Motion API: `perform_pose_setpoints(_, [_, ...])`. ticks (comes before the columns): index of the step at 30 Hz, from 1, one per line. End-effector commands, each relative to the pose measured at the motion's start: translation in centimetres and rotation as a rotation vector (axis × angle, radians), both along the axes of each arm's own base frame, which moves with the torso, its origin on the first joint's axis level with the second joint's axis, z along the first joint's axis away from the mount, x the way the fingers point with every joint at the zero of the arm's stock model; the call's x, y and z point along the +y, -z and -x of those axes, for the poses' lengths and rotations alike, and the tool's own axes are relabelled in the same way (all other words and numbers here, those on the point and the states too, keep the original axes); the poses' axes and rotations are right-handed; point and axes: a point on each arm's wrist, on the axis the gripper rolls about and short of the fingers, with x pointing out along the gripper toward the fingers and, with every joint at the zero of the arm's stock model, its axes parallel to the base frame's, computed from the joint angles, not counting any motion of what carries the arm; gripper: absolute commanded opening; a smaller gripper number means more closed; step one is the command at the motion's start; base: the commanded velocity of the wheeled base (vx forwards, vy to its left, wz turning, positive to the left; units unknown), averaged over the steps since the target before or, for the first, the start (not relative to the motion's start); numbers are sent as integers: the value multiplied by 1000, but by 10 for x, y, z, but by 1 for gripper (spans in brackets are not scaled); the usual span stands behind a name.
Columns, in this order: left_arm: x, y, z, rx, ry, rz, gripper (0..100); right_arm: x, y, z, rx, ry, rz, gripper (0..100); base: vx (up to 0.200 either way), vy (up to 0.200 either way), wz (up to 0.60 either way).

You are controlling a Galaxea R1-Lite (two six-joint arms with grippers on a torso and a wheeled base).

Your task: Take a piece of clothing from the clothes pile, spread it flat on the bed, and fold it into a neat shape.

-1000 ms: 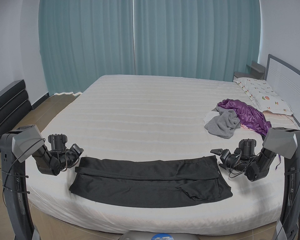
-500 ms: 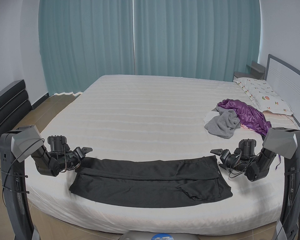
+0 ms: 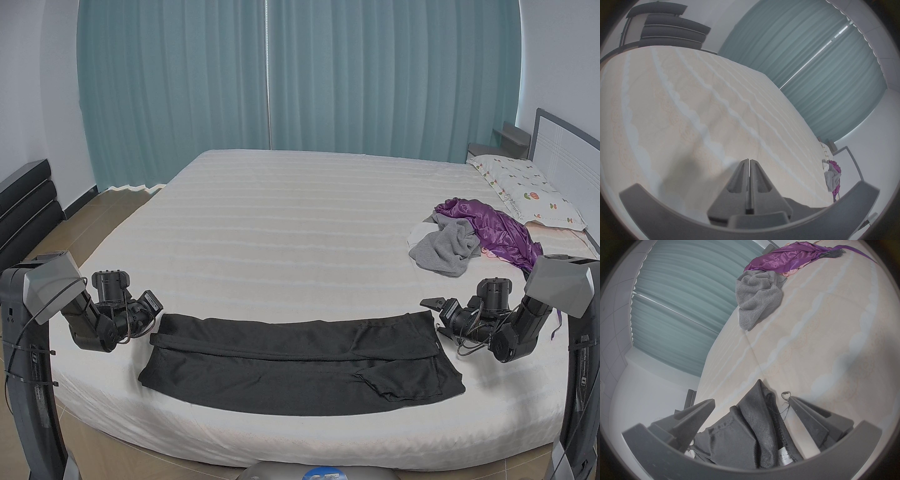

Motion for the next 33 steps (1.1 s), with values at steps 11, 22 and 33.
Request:
perform_pose_setpoints(11, [5,-1,2,1,-13,19,0,2,5,-4,-3,20,19,100,0,0,0])
perform_pose_setpoints(22, [-13,5,8,25,123,33,100,2,5,-4,-1,20,17,100,0,0,0])
perform_pose_setpoints(33, [-11,7,7,19,127,-12,0,2,5,-4,-1,21,18,100,0,0,0])
